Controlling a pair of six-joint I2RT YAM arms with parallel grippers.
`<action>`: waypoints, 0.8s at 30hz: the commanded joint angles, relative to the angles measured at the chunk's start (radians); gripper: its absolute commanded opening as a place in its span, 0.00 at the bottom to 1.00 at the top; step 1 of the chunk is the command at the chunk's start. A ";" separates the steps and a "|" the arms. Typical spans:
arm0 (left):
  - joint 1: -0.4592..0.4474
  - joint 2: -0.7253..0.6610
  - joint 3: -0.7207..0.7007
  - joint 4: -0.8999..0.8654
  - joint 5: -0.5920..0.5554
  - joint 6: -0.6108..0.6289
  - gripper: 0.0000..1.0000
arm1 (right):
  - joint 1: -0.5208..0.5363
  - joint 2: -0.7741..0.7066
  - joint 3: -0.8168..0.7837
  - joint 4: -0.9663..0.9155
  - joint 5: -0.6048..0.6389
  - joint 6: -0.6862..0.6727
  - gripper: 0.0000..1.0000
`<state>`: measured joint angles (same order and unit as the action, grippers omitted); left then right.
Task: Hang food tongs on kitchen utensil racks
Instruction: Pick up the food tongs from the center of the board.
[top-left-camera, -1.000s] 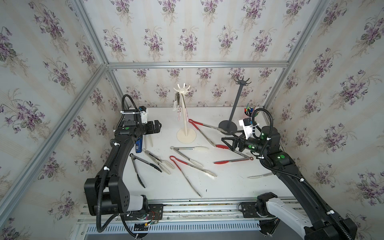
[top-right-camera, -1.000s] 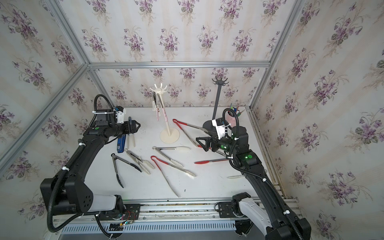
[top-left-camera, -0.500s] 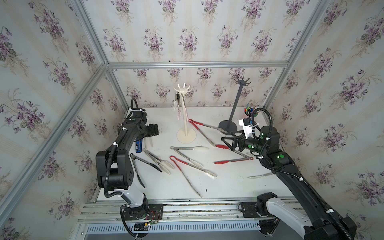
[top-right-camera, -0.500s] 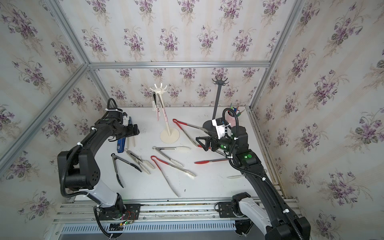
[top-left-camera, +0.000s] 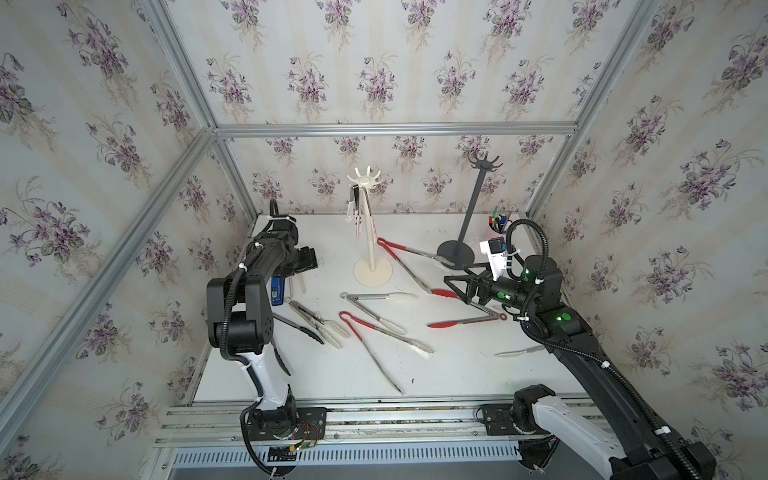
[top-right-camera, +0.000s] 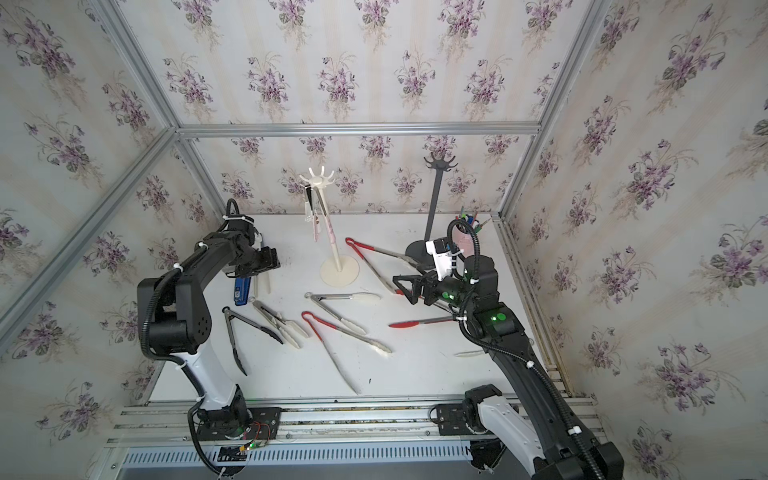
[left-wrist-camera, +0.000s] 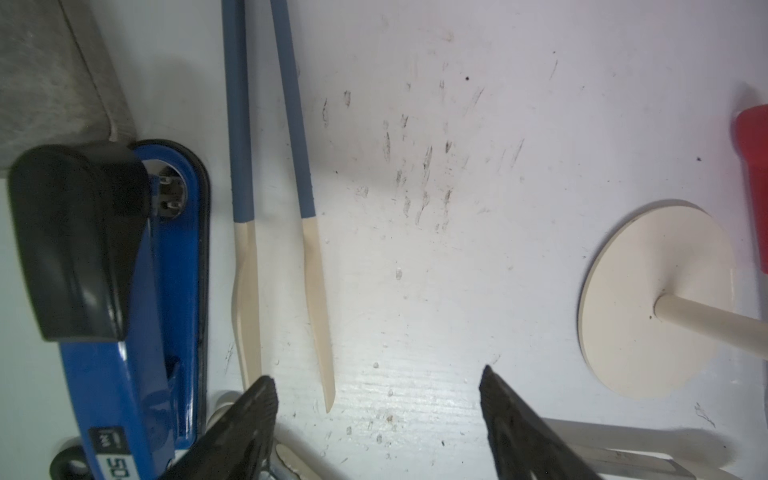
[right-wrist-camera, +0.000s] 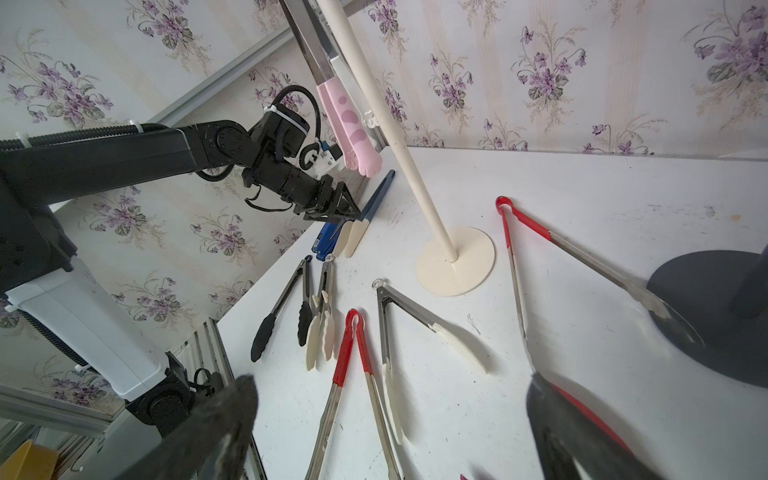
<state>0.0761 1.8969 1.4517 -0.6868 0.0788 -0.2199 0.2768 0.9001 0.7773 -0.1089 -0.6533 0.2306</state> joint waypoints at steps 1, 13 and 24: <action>-0.001 0.026 0.017 -0.011 -0.025 -0.019 0.76 | 0.002 -0.009 -0.003 0.017 0.004 0.010 1.00; -0.001 0.133 0.061 -0.011 -0.067 -0.024 0.64 | 0.002 -0.023 -0.002 -0.005 0.014 0.017 1.00; -0.001 0.198 0.087 -0.011 -0.071 -0.008 0.36 | 0.002 -0.029 -0.004 -0.012 0.020 0.023 1.00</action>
<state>0.0761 2.0911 1.5322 -0.6868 0.0143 -0.2283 0.2775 0.8757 0.7734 -0.1303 -0.6403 0.2539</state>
